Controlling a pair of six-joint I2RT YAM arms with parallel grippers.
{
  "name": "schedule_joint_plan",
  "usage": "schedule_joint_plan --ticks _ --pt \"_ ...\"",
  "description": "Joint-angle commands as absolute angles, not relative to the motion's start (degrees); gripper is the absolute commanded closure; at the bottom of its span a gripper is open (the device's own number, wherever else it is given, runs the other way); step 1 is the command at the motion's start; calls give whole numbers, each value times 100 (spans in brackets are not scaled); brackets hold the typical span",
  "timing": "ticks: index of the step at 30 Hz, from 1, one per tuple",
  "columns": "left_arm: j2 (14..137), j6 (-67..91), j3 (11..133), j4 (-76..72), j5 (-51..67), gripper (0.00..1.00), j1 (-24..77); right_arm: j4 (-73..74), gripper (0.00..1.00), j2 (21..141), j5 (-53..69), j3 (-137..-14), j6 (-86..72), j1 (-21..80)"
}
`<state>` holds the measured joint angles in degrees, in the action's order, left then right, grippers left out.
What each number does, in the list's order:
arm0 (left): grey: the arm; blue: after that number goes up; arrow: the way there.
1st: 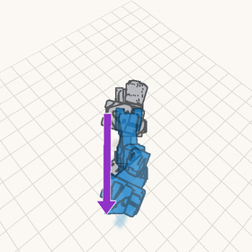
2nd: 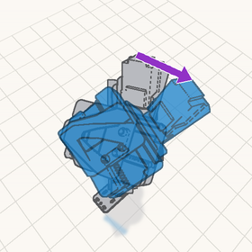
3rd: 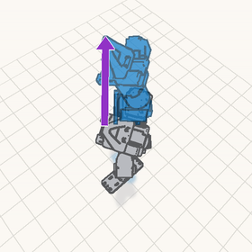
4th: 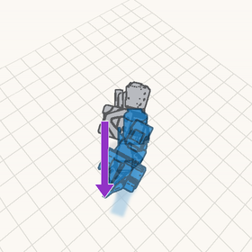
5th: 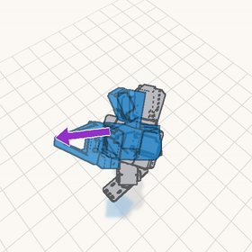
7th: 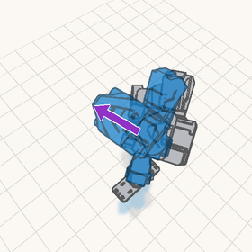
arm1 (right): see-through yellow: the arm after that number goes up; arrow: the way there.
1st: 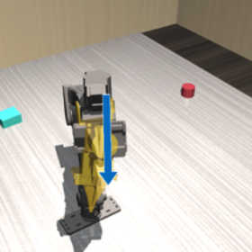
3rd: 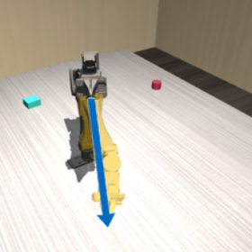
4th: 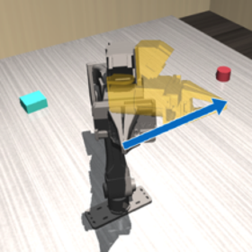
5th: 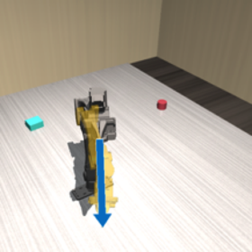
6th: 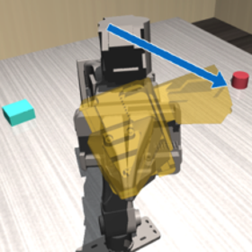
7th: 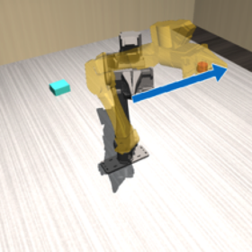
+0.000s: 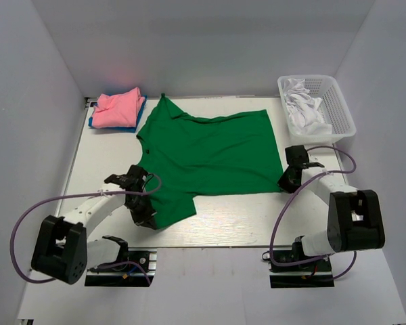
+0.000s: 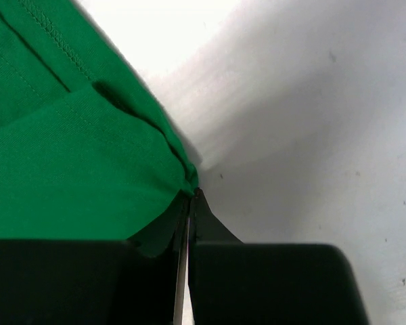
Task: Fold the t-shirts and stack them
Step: Grap the side of the flattened tshirt closest away from the robot with both arms, then fold the flattened tshirt in 1/3 of the way
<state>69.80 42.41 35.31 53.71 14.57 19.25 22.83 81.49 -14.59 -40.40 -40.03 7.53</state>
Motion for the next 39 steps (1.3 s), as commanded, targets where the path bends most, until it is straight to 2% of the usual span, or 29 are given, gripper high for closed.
schedule_joint_plan --ticks 1,5,9,13,16,25,29,39 --pt "6540 4184 3437 5932 1819 100 1934 2856 100 7815 -1169 -3780 -3920 782" --pt "6284 4079 3865 6161 2046 100 1934 3471 100 6868 -986 -3516 -3842 782" --pt "6634 3806 4656 5662 2294 100 1934 3323 100 6618 -695 -3690 -3542 809" --pt "7355 3524 5797 5414 2452 100 1934 3322 100 7048 -624 -4077 -3367 879" --pt "7742 3393 6143 5064 2513 100 1811 3243 100 7312 -536 -4455 -3191 870" --pt "8788 3393 8031 4790 1082 100 1688 3673 100 8137 -834 -5807 -2734 853" --pt "8982 3498 8244 4563 555 100 1564 3823 100 8411 -1124 -6178 -2663 818" --pt "9141 3428 8191 3692 299 100 1257 3884 100 9105 -1256 -7101 -2628 817"
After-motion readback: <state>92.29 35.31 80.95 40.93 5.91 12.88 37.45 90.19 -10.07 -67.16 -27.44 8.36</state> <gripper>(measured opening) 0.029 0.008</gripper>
